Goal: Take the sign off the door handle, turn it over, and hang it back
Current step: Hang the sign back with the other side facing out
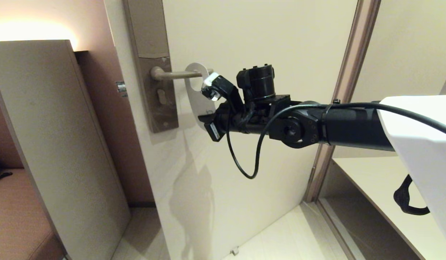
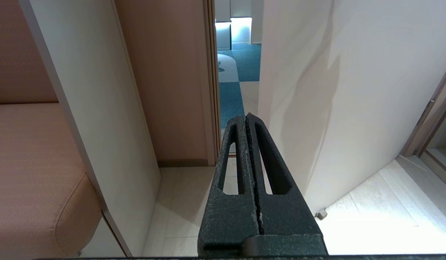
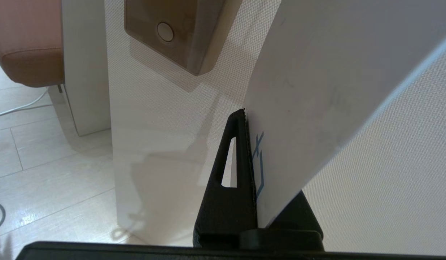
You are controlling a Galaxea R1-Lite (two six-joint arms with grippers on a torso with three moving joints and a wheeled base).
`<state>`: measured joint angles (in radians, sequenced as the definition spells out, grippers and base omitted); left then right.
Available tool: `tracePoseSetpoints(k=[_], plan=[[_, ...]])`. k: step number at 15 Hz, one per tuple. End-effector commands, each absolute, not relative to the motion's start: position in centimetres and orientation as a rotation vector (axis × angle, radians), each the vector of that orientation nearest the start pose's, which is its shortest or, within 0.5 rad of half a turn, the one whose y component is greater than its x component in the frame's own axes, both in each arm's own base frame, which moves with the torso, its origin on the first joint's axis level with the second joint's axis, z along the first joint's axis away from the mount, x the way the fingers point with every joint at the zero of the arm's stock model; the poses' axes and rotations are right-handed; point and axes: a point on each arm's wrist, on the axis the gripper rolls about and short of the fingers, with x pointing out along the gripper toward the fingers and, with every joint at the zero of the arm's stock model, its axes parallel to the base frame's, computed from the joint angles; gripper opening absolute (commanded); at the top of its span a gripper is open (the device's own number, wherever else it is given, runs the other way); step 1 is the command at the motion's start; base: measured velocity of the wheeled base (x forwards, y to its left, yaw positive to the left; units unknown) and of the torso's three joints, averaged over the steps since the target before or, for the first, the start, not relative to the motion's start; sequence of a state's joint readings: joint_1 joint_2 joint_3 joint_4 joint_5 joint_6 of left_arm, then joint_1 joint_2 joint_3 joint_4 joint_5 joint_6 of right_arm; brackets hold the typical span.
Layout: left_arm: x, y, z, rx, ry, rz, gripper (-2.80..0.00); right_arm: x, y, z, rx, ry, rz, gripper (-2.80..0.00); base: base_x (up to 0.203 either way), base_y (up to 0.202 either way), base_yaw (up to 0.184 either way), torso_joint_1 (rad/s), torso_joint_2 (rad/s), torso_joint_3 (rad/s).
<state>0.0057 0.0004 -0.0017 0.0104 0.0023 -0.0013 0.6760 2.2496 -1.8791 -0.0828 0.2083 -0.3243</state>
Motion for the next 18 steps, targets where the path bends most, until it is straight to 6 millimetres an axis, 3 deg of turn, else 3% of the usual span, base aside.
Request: tracePoseSetpoints(k=[1, 7, 8, 9, 18], plan=[[-2.3, 0.0, 7.5, -0.002, 0.009, 0.009, -2.80, 36.5, 29.9, 21.1, -0.374, 0.156, 0.923, -2.80, 0.000, 0.000, 0.000, 0.000, 0.00, 0.000], [-2.3, 0.0, 7.5, -0.002, 0.009, 0.009, -2.80, 36.3, 29.7, 21.2, -0.375, 0.160, 0.923, -2.80, 0.000, 0.000, 0.000, 0.000, 0.00, 0.000], [-2.3, 0.0, 7.5, -0.002, 0.009, 0.009, -2.80, 36.2, 29.7, 21.1, -0.377, 0.166, 0.924, -1.69, 0.000, 0.000, 0.000, 0.000, 0.00, 0.000], [-2.3, 0.0, 7.5, -0.002, 0.009, 0.009, -2.80, 36.2, 29.6, 21.0, -0.378, 0.174, 0.925, 0.00, 0.000, 0.000, 0.000, 0.000, 0.00, 0.000], [-2.3, 0.0, 7.5, -0.002, 0.009, 0.009, -2.80, 35.6, 28.7, 20.7, -0.379, 0.212, 0.899, 0.00, 0.000, 0.000, 0.000, 0.000, 0.00, 0.000]])
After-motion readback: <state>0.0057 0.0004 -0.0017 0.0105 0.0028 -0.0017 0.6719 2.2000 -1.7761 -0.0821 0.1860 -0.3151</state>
